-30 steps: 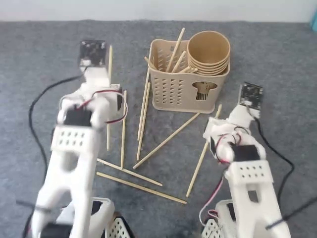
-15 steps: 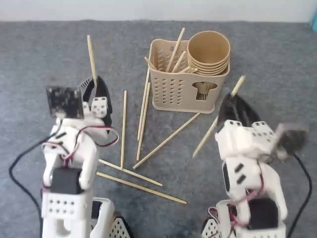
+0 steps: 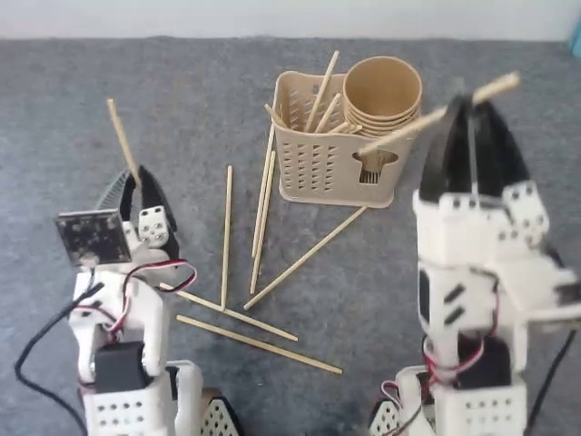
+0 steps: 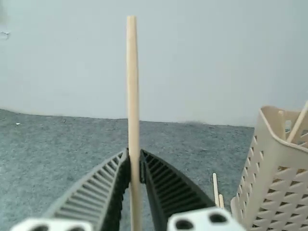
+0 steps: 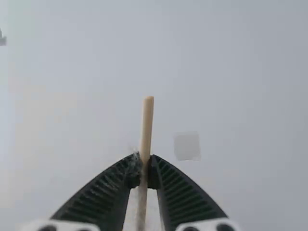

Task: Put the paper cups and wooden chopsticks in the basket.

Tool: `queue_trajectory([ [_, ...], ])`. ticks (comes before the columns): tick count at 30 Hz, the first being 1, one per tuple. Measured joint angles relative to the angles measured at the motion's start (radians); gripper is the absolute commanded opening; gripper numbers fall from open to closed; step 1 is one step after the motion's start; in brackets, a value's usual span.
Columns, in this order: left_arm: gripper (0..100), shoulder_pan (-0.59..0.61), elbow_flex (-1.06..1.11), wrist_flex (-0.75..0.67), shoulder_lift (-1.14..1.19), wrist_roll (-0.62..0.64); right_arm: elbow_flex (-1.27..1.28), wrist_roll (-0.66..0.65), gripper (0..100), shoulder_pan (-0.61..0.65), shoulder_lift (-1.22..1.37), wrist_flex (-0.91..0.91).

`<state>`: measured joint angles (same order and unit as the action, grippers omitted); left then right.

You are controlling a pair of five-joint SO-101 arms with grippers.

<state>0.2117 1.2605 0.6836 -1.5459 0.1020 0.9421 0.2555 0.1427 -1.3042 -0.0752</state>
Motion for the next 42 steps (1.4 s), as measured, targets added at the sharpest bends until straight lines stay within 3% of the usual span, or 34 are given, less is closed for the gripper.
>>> queue_trajectory([
  [12, 1, 0.026, 0.190, 0.000, -0.230, -0.002, -0.466, 0.000, 0.9, 0.026, 0.658, -0.021],
  [23, 1, 0.061, 0.219, 0.000, -0.256, -0.002, -0.503, 0.000, 1.3, 0.089, 0.888, -0.023],
  [28, 1, 0.064, 0.219, 0.000, -0.256, -0.002, -0.503, 0.000, 13.5, 0.103, 0.908, -0.020],
  [35, 1, 0.064, 0.219, 0.000, -0.256, -0.002, -0.503, 0.000, 15.8, 0.123, 0.885, 0.147],
  [42, 1, 0.064, 0.219, -0.031, -0.256, -0.002, -0.503, 0.000, 12.4, 0.123, 0.617, 0.554],
])
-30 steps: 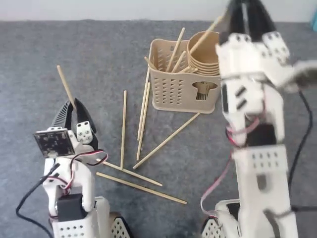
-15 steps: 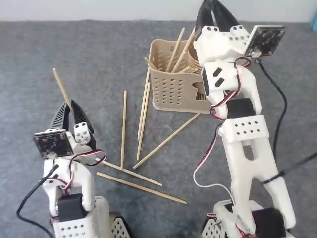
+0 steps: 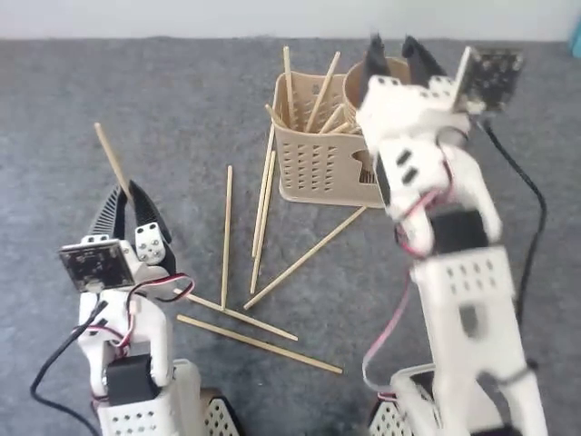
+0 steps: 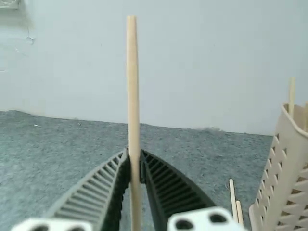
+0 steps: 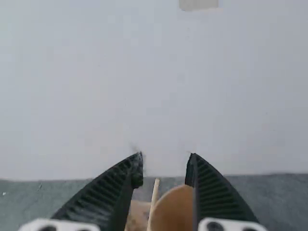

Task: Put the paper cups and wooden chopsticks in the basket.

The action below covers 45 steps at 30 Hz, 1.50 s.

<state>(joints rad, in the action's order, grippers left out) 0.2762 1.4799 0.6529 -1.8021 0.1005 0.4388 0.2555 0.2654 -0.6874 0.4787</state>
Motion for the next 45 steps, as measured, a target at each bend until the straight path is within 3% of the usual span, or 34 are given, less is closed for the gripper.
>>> queue_trajectory([
  [3, 1, 0.000, -0.014, -0.032, 0.000, 0.020, -0.002, 0.000, 0.4, -0.002, -0.129, 0.219],
  [7, 1, -0.017, -0.064, -0.095, 0.000, 0.038, 0.060, 0.000, 1.3, -0.002, -0.259, 0.474],
  [10, 1, -0.055, -0.107, -0.129, 0.000, 0.040, 0.183, -0.002, 0.9, -0.032, -0.339, 0.552],
  [18, 1, -0.230, -0.215, -0.155, -0.002, 0.043, 0.634, -0.002, 0.8, -0.242, -0.522, 0.436],
  [27, 1, -0.321, -0.222, -0.552, 0.138, 0.046, 1.068, -0.061, 0.8, -0.252, -0.692, 0.242],
  [30, 1, -0.321, -0.295, -0.597, 0.272, 0.046, 1.203, -0.061, 0.8, -0.252, -0.753, 0.135],
  [33, 1, -0.330, -0.396, -0.611, 0.430, 0.046, 1.232, -0.063, 0.8, -0.252, -0.833, 0.072],
  [45, 1, -0.528, -0.827, -0.614, 0.968, 0.048, 1.235, -0.063, 0.8, -0.301, -1.014, 0.230],
])
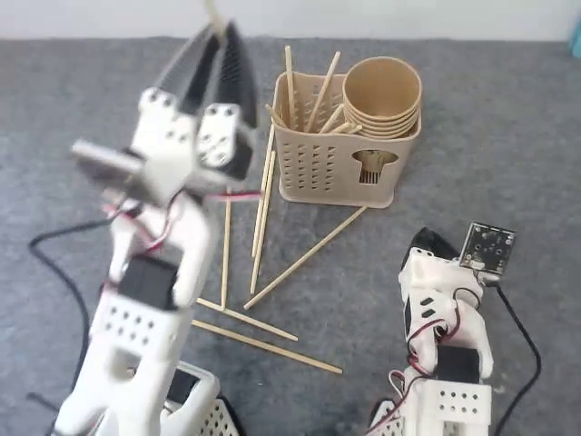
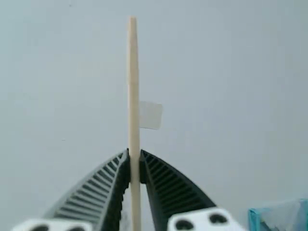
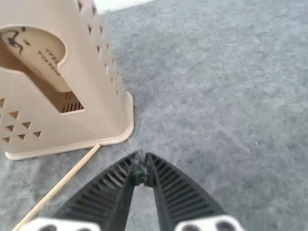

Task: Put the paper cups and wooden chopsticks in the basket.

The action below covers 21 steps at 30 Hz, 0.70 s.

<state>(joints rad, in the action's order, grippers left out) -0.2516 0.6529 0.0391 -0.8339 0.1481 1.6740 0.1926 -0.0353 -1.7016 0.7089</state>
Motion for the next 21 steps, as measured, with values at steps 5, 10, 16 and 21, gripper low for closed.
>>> queue_trajectory([
  [5, 1, -0.028, -0.146, 0.000, 0.206, 0.000, 0.000, 0.000, 0.8, 0.005, -0.002, 0.003],
  [10, 1, -0.034, -0.281, 0.000, 0.394, 0.002, 0.000, 0.000, 0.8, 0.005, -0.006, 0.003],
  [16, 2, -0.034, -0.374, 0.000, 0.580, 0.002, 0.000, 0.000, 0.8, -0.003, -0.006, 0.003],
  [21, 16, -0.034, -0.381, 0.000, 0.663, 0.002, 0.000, 0.000, 0.8, -0.002, -0.006, 0.003],
])
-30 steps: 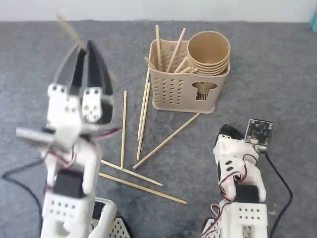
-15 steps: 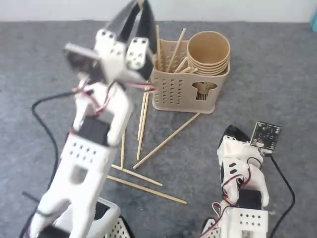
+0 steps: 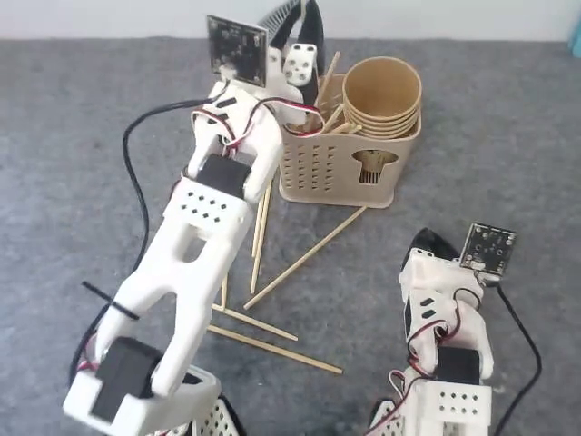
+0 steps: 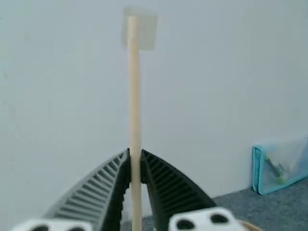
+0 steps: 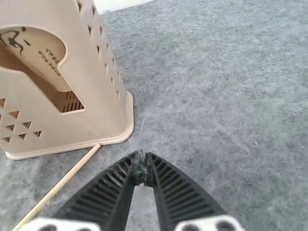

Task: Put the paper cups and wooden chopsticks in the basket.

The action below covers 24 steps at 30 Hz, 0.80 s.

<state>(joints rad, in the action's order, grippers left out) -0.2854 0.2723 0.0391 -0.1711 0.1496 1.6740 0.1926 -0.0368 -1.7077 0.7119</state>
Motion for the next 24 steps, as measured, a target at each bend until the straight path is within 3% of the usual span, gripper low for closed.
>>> queue_trajectory([
  [3, 24, 0.000, 0.000, 0.003, 0.002, 0.000, 0.000, -0.020, 0.8, 0.000, 0.000, 0.000],
  [12, 22, 0.075, -0.021, 0.227, -0.054, 0.000, 0.000, -0.051, 0.8, 0.000, 0.000, 0.000],
  [16, 22, 0.153, -0.021, 0.466, -0.176, 0.000, 0.000, -0.051, 0.8, 0.000, -0.002, 0.000],
  [24, 23, 0.282, -0.015, 1.074, -0.302, 0.000, -0.003, -0.051, 0.8, 0.000, -0.006, 0.074],
])
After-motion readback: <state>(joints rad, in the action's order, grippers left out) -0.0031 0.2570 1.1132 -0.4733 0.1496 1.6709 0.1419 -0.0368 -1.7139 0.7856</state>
